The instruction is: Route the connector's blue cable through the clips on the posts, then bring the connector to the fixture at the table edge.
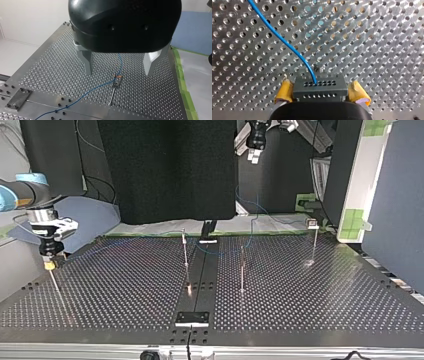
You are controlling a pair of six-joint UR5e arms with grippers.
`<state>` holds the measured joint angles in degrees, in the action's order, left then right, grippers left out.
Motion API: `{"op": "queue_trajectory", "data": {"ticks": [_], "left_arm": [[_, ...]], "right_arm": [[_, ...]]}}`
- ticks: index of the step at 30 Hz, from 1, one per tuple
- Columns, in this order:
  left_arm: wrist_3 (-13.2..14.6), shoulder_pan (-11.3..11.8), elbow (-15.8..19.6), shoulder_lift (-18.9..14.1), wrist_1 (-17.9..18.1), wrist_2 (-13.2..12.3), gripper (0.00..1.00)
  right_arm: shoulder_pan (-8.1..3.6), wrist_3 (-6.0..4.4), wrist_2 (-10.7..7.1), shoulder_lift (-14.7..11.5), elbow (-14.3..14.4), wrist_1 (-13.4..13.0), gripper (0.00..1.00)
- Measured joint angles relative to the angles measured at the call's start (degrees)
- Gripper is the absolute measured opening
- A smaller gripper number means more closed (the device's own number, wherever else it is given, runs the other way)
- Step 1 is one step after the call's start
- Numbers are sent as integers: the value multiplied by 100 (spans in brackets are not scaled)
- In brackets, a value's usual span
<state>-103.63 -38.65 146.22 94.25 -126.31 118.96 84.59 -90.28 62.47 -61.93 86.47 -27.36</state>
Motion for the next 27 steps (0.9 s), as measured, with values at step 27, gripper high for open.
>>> {"op": "queue_trajectory", "data": {"ticks": [27], "left_arm": [[27,16,1,9,3,6,100]], "right_arm": [[0,0,408,0,2,10,100]]}}
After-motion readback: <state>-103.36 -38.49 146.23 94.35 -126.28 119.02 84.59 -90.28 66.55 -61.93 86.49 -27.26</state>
